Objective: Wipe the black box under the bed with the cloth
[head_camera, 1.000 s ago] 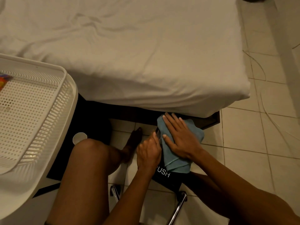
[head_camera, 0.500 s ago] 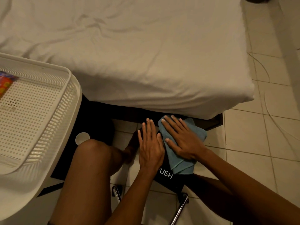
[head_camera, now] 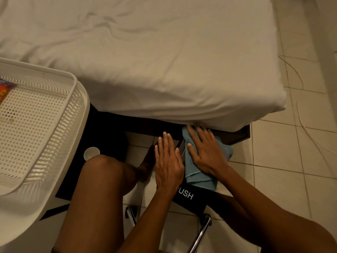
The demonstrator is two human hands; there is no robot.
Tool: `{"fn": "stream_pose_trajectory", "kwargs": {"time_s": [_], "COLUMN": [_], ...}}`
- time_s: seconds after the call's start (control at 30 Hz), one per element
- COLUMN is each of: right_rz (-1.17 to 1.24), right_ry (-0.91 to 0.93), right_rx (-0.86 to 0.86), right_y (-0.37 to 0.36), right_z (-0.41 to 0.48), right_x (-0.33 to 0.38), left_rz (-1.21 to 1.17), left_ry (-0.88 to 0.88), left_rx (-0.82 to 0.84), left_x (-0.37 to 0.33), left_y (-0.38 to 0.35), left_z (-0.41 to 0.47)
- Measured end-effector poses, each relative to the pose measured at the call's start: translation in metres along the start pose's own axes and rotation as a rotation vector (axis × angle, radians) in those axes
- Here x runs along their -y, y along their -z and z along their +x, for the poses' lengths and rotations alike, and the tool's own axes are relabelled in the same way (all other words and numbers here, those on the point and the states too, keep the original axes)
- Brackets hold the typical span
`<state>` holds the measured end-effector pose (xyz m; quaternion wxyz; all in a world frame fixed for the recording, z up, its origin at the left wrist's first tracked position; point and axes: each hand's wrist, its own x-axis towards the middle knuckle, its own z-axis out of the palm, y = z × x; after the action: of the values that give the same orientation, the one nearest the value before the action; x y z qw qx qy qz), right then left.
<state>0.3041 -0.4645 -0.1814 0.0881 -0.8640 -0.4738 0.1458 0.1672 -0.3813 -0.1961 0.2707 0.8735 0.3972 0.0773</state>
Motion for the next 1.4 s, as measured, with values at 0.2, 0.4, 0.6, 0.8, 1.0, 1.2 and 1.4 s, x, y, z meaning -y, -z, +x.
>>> {"fn": "stream_pose_trajectory", "kwargs": {"time_s": [0.2,0.4,0.6,0.8,1.0,1.2,1.4], "right_rz": [-0.052,-0.023,0.014,0.128,0.170,0.045,0.006], "right_ry": [0.234,-0.044,-0.071,-0.404,-0.271,-0.003,0.151], "right_rx": [0.059,0.008,-0.006,-0.155,-0.188,-0.036,-0.002], "right_y": [0.004,-0.003,-0.006,-0.024,-0.017,-0.003,-0.003], "right_z": [-0.003,-0.005,-0.040,-0.069,-0.047,-0.019,-0.004], "right_x": [-0.010,0.001,-0.001,0.027,0.016,0.000,-0.004], "left_rz": [-0.063,0.006,-0.018,-0.035,-0.233,-0.346,-0.385], "left_ry": [0.020,0.061,0.110,0.144,0.243,0.286,0.125], "left_rx": [0.022,0.029,0.102,0.143,0.146,0.125,0.034], "left_x": [-0.003,-0.003,-0.002,-0.001,-0.006,-0.002,0.005], "left_y": [0.003,0.003,0.004,0.002,0.003,0.014,0.017], "left_z": [0.001,0.000,-0.002,-0.002,-0.009,-0.019,0.028]}}
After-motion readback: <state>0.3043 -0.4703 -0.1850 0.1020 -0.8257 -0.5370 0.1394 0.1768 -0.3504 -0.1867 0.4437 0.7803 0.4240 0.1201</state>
